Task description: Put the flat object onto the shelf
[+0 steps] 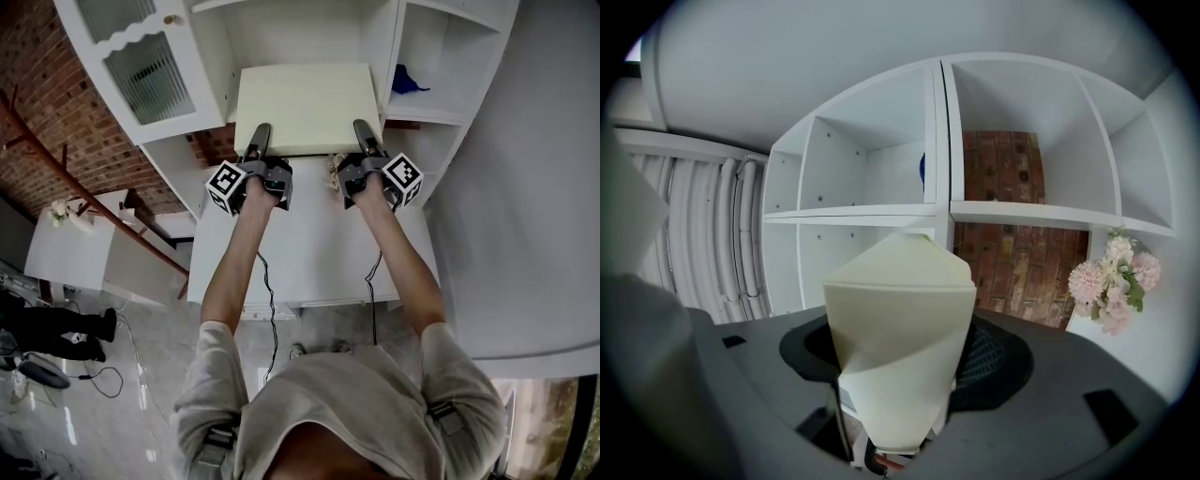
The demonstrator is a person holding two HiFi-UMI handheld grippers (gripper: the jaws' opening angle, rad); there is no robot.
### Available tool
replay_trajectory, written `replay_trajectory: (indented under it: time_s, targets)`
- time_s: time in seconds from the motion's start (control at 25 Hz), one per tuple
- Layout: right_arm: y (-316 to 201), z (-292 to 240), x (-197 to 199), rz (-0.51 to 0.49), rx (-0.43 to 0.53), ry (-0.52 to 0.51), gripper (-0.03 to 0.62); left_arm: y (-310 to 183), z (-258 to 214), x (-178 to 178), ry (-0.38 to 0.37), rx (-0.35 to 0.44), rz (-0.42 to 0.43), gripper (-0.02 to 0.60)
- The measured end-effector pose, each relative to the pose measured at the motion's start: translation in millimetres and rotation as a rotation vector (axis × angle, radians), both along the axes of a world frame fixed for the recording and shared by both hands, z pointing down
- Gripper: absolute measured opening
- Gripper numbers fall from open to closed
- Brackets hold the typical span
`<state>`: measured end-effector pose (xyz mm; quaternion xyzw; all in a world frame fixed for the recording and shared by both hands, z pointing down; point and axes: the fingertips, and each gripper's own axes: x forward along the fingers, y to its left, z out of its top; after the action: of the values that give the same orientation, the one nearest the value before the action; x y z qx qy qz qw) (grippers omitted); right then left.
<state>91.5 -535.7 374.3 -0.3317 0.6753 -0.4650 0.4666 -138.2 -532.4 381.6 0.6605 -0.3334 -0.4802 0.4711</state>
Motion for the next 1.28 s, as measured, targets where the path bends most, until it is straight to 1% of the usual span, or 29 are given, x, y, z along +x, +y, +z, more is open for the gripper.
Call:
replay_trajectory:
  time_s: [0.32,0.68,0.96,1.08,1.16,1.2,1.24,1.28]
  targets:
    - [-31,-14,-5,-0.035,-0.036,0.005,0.298,-26,-10,-6,0.015,-0.095,-0.060,0.282]
    - [-56,-21,-8,-0.034,-0.104,-0.004,0.299,-46,-17,-10,0.024,-0.175,-0.086,0.284]
    - [-70,-22,-12,-0.019,-0.128,-0.013,0.299,-62,-20,-13,0.022,-0.200,-0.082,0.287]
    - [-74,-25,-12,-0.014,-0.137,-0.016,0.301,-65,-27,-11,0.046,-0.195,-0.065,0.290]
    - [-76,-26,-11,-0.012,-0.142,-0.016,0.307,-63,-34,-10,0.074,-0.182,-0.072,0.304]
    - [-76,-27,-10,-0.011,-0.142,-0.015,0.311,-63,-35,-11,0.076,-0.171,-0.078,0.312]
    - [-76,-29,-10,-0.010,-0.139,-0.015,0.317,-65,-36,-13,0.062,-0.155,-0.084,0.322]
    - [-76,-30,-10,-0.010,-0.133,-0.015,0.322,-67,-36,-16,0.033,-0.134,-0.087,0.338]
